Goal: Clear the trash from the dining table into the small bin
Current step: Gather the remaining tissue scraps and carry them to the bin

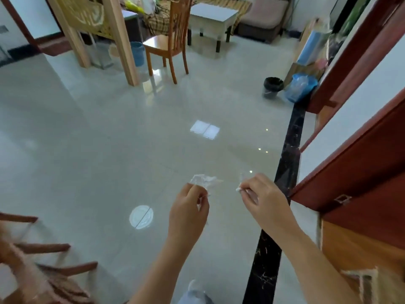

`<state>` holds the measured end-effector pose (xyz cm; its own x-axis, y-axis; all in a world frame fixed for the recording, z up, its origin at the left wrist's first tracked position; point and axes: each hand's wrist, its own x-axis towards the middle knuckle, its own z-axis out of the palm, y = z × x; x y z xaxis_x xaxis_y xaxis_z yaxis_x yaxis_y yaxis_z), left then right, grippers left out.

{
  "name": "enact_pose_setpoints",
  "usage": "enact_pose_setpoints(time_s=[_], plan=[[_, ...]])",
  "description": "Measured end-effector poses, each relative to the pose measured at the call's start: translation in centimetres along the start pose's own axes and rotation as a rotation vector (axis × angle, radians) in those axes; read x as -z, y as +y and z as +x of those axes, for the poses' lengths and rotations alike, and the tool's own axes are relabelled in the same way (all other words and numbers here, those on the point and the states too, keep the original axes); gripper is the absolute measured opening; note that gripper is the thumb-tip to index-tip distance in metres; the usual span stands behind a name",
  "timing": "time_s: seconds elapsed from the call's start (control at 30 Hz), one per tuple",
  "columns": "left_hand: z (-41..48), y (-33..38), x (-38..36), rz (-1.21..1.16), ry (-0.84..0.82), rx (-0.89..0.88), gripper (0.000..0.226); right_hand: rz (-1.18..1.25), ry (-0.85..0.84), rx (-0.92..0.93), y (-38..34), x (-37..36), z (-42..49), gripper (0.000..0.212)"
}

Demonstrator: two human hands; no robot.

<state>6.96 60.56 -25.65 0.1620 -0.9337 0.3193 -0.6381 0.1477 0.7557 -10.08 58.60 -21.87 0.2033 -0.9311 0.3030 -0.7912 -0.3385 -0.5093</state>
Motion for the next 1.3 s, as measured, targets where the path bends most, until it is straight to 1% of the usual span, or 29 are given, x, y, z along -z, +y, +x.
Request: enact_pose_setpoints(time_s=[0.23,0.43,0.57,0.67,0.87,0.97,1.1,1.3], plan=[[8.8,-3.4,-1.8,0.067,0.026,0.11,0.018,0.056,-0.097,0.018,4.4,-4.5,10.4,0.003],[19.5,-6.7,-3.7,0.136,0.12,0.203,0.014,0.041,-0.039,0.02,9.5,-7.0,23.8,0.009],[27.3,-7.0,-3.7,0.18,0.195,0.199,0.014,0.071,-0.07,0.108,9.7,-8.9,32.8,0.011],[31.1,-8.3,-2.1,0.23,0.25,0.226,0.015,0.127,-0.114,0.209,7.3,-11.6,38.5,0.009],[33.9,-14.6,2.6,0.275,0.363,0.466,0.011,0.235,-0.319,0.399,0.5,-19.3,46.3,0.007],[35.6,-19.1,5.8,0.292,0.442,0.565,0.012,0.26,-0.379,0.466,-3.7,-24.2,49.8,0.006],[39.1,-26.2,11.6,0.328,0.534,0.627,0.012,0.266,-0.445,0.573,-11.0,-31.3,54.7,0.007],[44.3,-35.4,23.4,0.399,0.628,0.667,0.012,0.294,-0.516,0.733,-25.3,-40.2,61.9,0.008]])
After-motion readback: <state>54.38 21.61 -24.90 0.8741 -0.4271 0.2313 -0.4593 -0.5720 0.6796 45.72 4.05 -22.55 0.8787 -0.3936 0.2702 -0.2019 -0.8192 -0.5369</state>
